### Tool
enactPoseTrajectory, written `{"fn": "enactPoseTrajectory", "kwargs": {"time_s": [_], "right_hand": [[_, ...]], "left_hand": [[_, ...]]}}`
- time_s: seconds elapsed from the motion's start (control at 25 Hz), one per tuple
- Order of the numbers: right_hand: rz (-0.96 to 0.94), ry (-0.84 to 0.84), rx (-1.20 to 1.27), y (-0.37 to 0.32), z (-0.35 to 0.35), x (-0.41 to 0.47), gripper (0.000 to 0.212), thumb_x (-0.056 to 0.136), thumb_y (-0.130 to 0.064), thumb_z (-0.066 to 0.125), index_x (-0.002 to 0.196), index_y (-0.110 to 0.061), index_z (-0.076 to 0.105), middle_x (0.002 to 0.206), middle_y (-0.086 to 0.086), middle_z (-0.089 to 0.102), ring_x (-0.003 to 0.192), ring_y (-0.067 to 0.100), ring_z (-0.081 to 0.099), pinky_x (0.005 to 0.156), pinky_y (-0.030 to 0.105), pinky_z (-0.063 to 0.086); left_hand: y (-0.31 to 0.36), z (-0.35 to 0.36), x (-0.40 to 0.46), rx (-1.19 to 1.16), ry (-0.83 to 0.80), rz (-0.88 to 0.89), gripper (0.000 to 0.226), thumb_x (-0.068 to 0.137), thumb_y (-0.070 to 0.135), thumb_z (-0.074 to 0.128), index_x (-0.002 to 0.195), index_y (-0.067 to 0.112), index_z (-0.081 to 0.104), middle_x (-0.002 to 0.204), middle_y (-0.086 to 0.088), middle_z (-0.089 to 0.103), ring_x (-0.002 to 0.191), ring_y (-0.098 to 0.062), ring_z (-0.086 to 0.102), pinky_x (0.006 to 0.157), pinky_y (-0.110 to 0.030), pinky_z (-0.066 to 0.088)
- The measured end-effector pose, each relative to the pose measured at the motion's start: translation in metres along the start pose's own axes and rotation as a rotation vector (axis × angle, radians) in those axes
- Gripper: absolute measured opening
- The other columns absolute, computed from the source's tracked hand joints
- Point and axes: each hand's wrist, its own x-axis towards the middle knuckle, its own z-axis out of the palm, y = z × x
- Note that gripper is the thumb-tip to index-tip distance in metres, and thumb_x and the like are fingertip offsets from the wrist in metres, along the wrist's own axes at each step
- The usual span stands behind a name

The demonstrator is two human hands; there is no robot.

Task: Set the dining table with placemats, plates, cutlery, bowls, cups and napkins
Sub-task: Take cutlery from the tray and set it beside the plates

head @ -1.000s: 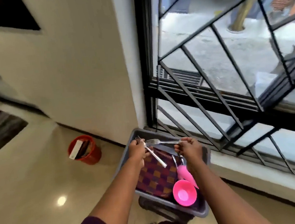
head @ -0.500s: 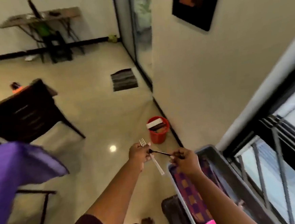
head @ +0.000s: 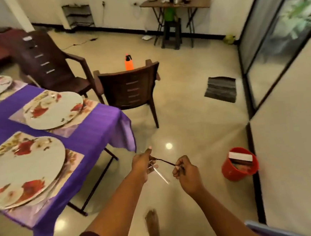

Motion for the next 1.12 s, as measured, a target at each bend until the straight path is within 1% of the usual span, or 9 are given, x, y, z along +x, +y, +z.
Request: {"fn": "enactPoseTrajectory", "kwargs": {"time_s": [0.08,0.24,0.36,0.48,0.56,0.64,0.88,1.0,1.12], "right_hand": [[-0.047,-0.036,-0.132,-0.021,0.021,0.037,0.031,0.087,0.003,0.040,0.087,-0.027,0.044,0.071,-0.009,0.065,0.064,0.005,0.060,0.061,0.023,0.046],[-0.170,-0.083,-0.292,-0.060,0.046,0.117,0.021,0.086,-0.005,0.044,0.086,-0.026,0.042,0.075,-0.007,0.064,0.064,0.013,0.058,0.057,0.031,0.044],[-0.168,-0.108,-0.205,-0.081,0.062,0.173,0.024,0.080,-0.007,0.060,0.078,-0.027,0.048,0.065,-0.003,0.062,0.059,0.015,0.059,0.057,0.032,0.046],[-0.076,-0.210,0.002,-0.109,0.087,0.215,0.014,0.081,-0.009,0.072,0.083,-0.016,0.060,0.067,0.004,0.068,0.058,0.018,0.063,0.057,0.031,0.051],[-0.029,-0.290,0.070,-0.124,0.107,0.232,0.009,0.086,-0.007,0.070,0.082,-0.014,0.064,0.067,0.008,0.068,0.055,0.017,0.061,0.053,0.026,0.048],[-0.024,-0.372,0.074,-0.139,0.126,0.249,0.015,0.089,-0.007,0.066,0.079,-0.018,0.066,0.065,0.006,0.068,0.053,0.015,0.059,0.051,0.022,0.046],[-0.051,-0.554,-0.008,-0.180,0.174,0.319,0.015,0.092,-0.004,0.060,0.083,-0.013,0.067,0.073,0.008,0.068,0.061,0.015,0.061,0.056,0.024,0.053],[-0.075,-0.671,-0.028,-0.198,0.185,0.361,0.022,0.092,0.000,0.058,0.078,-0.015,0.064,0.068,0.007,0.066,0.053,0.013,0.059,0.054,0.025,0.051],[-0.122,-0.786,-0.038,-0.222,0.186,0.414,0.020,0.094,-0.004,0.058,0.080,-0.017,0.061,0.068,0.003,0.065,0.052,0.010,0.058,0.050,0.019,0.049]], "left_hand": [[0.026,-0.012,0.031,-0.053,0.027,0.004,0.021,0.089,0.019,0.070,0.088,0.006,0.054,0.071,-0.010,0.056,0.056,-0.018,0.055,0.050,-0.032,0.058],[0.081,-0.023,0.087,-0.142,0.050,0.011,0.011,0.088,-0.004,0.065,0.087,0.001,0.054,0.074,-0.016,0.061,0.048,-0.019,0.063,0.045,-0.029,0.056],[0.124,-0.029,0.115,-0.161,0.054,0.076,0.015,0.088,-0.009,0.061,0.084,0.005,0.057,0.076,-0.014,0.065,0.062,-0.022,0.065,0.048,-0.029,0.057],[0.154,-0.047,0.143,-0.133,0.140,0.174,0.011,0.083,-0.006,0.069,0.084,0.002,0.062,0.080,-0.018,0.068,0.065,-0.024,0.065,0.064,-0.038,0.059],[0.166,-0.062,0.158,-0.123,0.219,0.192,0.015,0.079,0.000,0.076,0.089,-0.003,0.066,0.087,-0.023,0.071,0.068,-0.027,0.067,0.068,-0.042,0.061],[0.176,-0.075,0.169,-0.181,0.270,0.190,0.018,0.080,0.004,0.076,0.092,-0.006,0.066,0.085,-0.022,0.071,0.066,-0.025,0.068,0.058,-0.034,0.059],[0.216,-0.096,0.203,-0.325,0.403,0.239,0.004,0.088,-0.006,0.063,0.091,-0.006,0.063,0.074,-0.017,0.065,0.055,-0.017,0.064,0.052,-0.027,0.057],[0.242,-0.092,0.223,-0.370,0.463,0.277,0.005,0.087,-0.008,0.062,0.092,-0.008,0.063,0.075,-0.018,0.064,0.051,-0.015,0.062,0.052,-0.025,0.056],[0.276,-0.075,0.241,-0.434,0.545,0.325,0.007,0.086,-0.009,0.062,0.089,-0.002,0.063,0.073,-0.016,0.064,0.049,-0.014,0.060,0.051,-0.024,0.055]]}}
